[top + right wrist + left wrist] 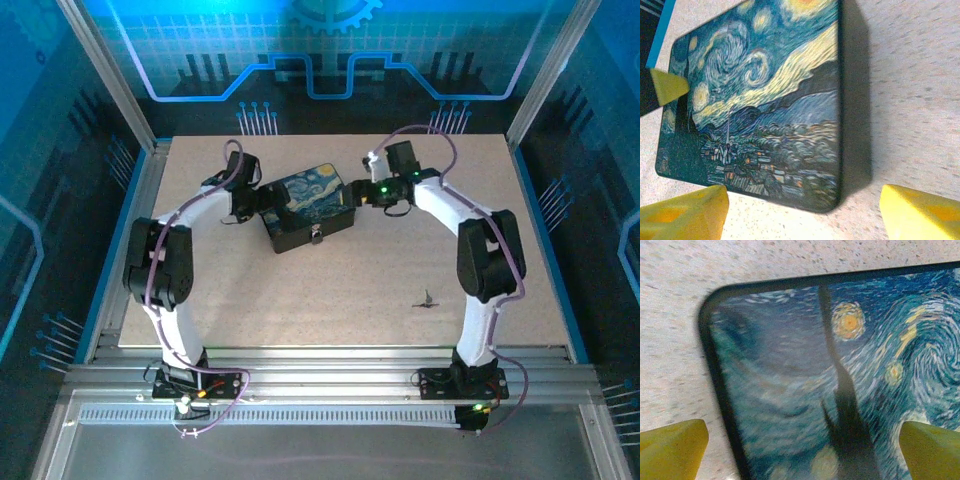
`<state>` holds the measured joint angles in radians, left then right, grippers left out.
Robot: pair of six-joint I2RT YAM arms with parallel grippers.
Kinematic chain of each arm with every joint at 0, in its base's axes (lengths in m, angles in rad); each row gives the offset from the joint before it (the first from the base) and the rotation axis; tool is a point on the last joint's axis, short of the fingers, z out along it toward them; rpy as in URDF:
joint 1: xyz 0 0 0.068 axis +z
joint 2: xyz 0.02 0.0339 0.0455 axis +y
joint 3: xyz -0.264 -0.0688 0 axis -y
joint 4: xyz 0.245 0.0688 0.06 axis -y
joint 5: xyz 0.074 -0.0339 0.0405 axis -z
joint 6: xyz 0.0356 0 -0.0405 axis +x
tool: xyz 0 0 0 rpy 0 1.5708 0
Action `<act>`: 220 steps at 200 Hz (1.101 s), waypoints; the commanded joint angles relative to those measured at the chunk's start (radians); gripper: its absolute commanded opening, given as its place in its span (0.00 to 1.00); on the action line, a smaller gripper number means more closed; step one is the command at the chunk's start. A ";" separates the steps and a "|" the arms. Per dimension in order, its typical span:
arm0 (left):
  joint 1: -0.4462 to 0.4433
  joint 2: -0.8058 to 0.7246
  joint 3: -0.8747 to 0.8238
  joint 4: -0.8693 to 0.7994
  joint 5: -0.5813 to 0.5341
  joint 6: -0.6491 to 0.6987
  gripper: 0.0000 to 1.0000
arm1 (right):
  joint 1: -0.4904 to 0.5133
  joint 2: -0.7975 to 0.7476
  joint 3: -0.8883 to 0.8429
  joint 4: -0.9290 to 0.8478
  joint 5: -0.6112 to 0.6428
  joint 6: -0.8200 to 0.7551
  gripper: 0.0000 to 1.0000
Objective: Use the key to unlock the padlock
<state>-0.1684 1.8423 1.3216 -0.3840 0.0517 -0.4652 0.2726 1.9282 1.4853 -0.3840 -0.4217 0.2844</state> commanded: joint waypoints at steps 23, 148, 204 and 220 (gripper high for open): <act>0.001 -0.206 -0.097 0.004 -0.296 0.124 0.99 | -0.070 -0.165 -0.127 -0.155 0.137 0.016 0.76; -0.116 -0.383 -0.243 -0.074 -0.365 0.052 0.99 | -0.229 -0.683 -0.726 -0.349 0.391 0.172 0.39; -0.189 -0.436 -0.301 -0.061 -0.245 -0.030 0.99 | -0.316 -0.690 -0.832 -0.277 0.267 0.170 0.28; -0.194 -0.437 -0.299 -0.060 -0.248 -0.033 0.99 | -0.316 -0.677 -0.849 -0.260 0.246 0.174 0.25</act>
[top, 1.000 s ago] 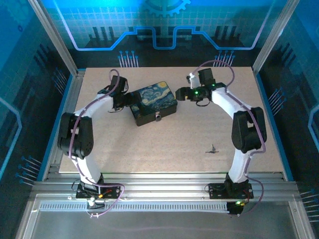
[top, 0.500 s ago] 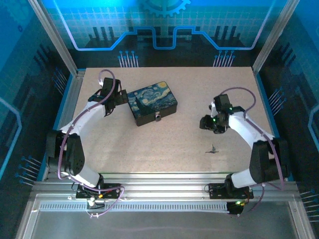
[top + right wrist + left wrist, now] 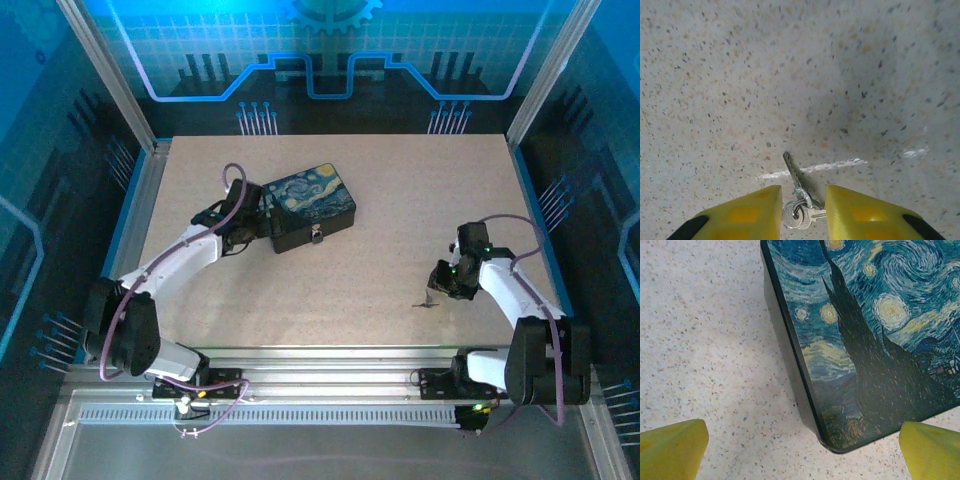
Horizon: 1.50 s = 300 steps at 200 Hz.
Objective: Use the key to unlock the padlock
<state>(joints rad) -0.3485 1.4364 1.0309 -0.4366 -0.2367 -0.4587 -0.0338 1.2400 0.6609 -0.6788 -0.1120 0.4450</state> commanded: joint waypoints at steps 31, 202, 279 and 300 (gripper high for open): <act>-0.013 -0.022 0.023 -0.028 0.037 -0.028 0.99 | -0.009 0.005 -0.044 0.023 -0.051 0.018 0.25; -0.012 0.002 0.059 -0.013 0.033 -0.001 0.99 | 0.022 -0.016 -0.118 0.090 -0.061 0.083 0.21; -0.014 -0.006 0.054 -0.015 0.036 0.000 0.99 | 0.032 0.029 -0.122 0.125 -0.074 0.069 0.16; -0.014 -0.008 0.055 -0.017 0.031 0.006 0.99 | 0.031 0.036 -0.120 0.125 -0.078 0.062 0.12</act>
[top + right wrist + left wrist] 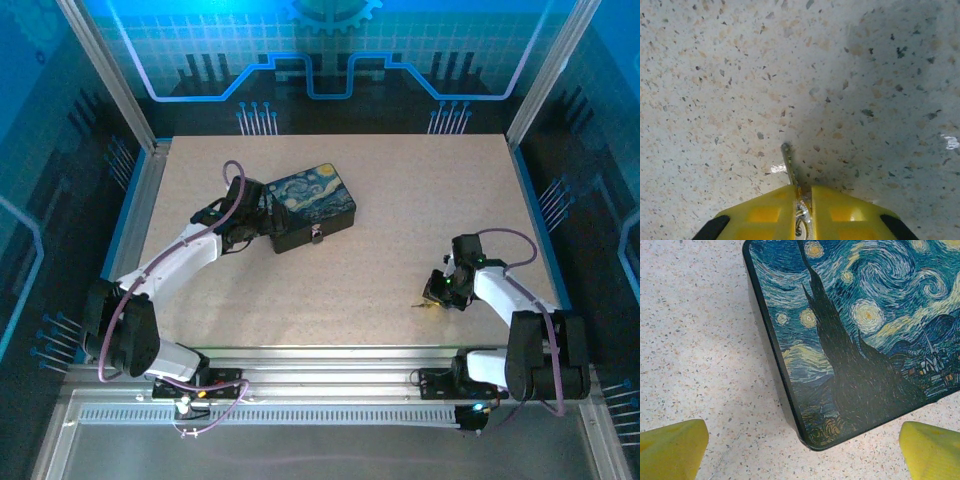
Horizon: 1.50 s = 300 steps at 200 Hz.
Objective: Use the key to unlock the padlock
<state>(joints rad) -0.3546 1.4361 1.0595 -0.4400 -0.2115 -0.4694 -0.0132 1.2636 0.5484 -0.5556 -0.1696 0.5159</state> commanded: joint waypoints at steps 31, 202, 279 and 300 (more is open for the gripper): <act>-0.007 -0.006 0.033 -0.018 0.004 0.023 0.99 | 0.014 0.034 0.005 0.005 -0.037 -0.031 0.05; -0.024 0.001 0.064 0.192 0.901 0.085 0.65 | 0.379 0.238 0.517 0.296 -0.783 -0.343 0.04; -0.023 0.027 0.027 0.259 0.960 0.074 0.45 | 0.439 0.403 0.706 0.166 -0.852 -0.419 0.01; -0.023 0.037 0.026 0.269 0.964 0.070 0.42 | 0.443 0.410 0.716 0.166 -0.851 -0.415 0.02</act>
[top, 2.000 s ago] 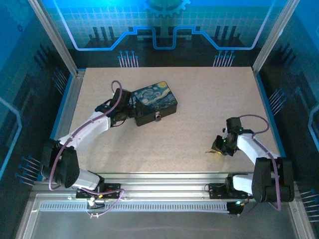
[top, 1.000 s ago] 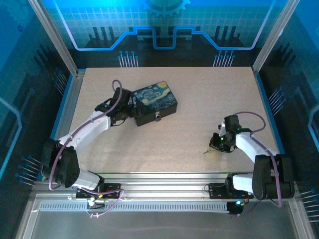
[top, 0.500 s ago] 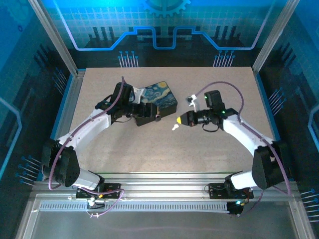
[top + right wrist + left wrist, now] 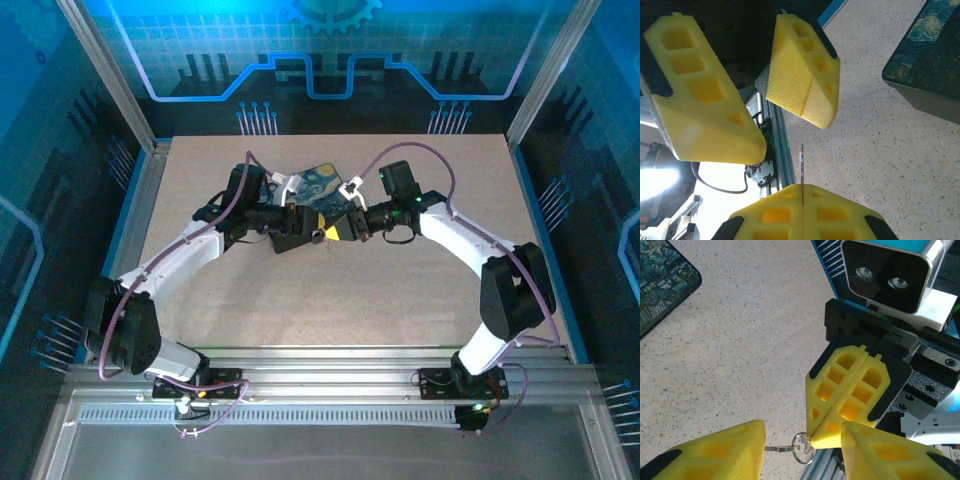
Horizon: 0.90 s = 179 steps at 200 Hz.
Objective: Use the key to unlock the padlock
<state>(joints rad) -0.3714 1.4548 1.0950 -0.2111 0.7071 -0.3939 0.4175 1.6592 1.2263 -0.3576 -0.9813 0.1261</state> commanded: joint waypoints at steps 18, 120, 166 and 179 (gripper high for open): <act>-0.006 0.028 -0.007 0.041 0.049 -0.002 0.37 | 0.014 0.019 0.043 -0.032 -0.040 -0.021 0.02; -0.006 0.041 -0.023 0.067 0.089 0.010 0.12 | 0.012 0.033 0.061 -0.033 -0.030 -0.006 0.02; -0.005 0.040 -0.026 0.061 0.069 0.013 0.00 | -0.003 0.030 0.048 0.003 -0.028 0.026 0.03; -0.006 0.040 -0.024 0.052 0.044 0.001 0.00 | -0.006 0.025 0.045 0.001 -0.010 0.027 0.11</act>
<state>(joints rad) -0.3706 1.4891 1.0851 -0.1513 0.7563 -0.3904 0.4187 1.6802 1.2549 -0.3737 -0.9886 0.1371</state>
